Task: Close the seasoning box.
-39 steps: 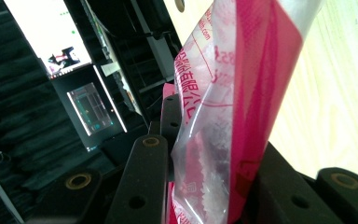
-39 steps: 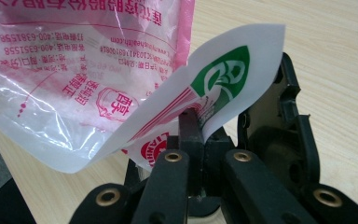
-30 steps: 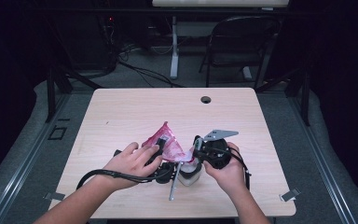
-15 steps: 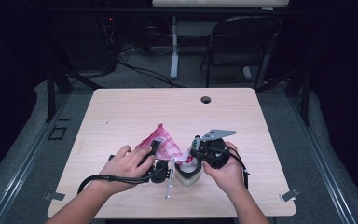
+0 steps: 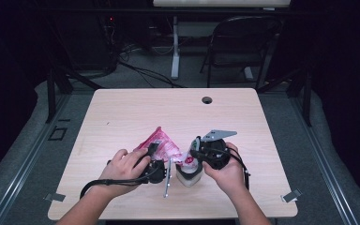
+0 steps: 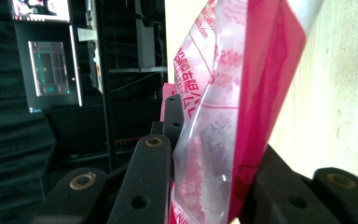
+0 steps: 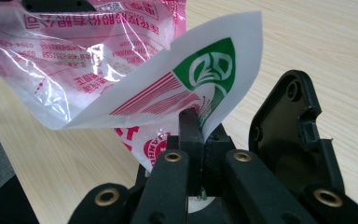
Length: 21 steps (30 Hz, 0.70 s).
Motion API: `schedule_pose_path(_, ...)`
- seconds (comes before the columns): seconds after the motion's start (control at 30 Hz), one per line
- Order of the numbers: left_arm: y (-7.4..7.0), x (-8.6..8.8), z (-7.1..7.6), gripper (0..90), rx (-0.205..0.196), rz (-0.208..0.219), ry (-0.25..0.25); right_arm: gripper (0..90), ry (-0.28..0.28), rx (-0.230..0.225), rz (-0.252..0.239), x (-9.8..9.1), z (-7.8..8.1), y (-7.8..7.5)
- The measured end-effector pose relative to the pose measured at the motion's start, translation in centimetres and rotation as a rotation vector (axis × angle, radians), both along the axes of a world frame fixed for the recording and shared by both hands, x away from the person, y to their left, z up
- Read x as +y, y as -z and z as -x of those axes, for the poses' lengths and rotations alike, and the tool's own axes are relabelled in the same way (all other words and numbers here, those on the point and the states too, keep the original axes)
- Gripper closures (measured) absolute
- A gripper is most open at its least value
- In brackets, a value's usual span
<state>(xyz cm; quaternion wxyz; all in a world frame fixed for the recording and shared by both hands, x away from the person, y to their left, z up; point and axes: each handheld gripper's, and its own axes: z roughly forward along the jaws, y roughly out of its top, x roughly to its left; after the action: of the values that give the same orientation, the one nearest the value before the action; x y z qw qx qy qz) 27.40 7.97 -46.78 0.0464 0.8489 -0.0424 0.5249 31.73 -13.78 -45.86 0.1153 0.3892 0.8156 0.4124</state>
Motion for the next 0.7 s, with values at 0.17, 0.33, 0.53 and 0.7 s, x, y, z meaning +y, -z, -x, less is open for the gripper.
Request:
schedule_pose_path(0.17,0.5,0.5,-0.1,80.9,0.006,0.037,-0.019,89.7,-0.009,-0.007,-0.005,0.1,0.0,0.0)
schedule_pose_path(0.33,1.0,0.9,-0.1,80.8,0.019,0.076,-0.029,89.8,-0.011,-0.002,-0.004,0.2,0.0,0.0)
schedule_pose_path(0.53,1.7,1.5,-0.1,80.8,0.050,0.160,-0.059,89.8,-0.018,-0.006,-0.008,0.3,0.1,-0.1)
schedule_pose_path(0.7,2.3,2.1,0.0,80.8,0.077,0.216,-0.080,89.7,-0.023,-0.016,-0.014,0.5,0.2,0.0)
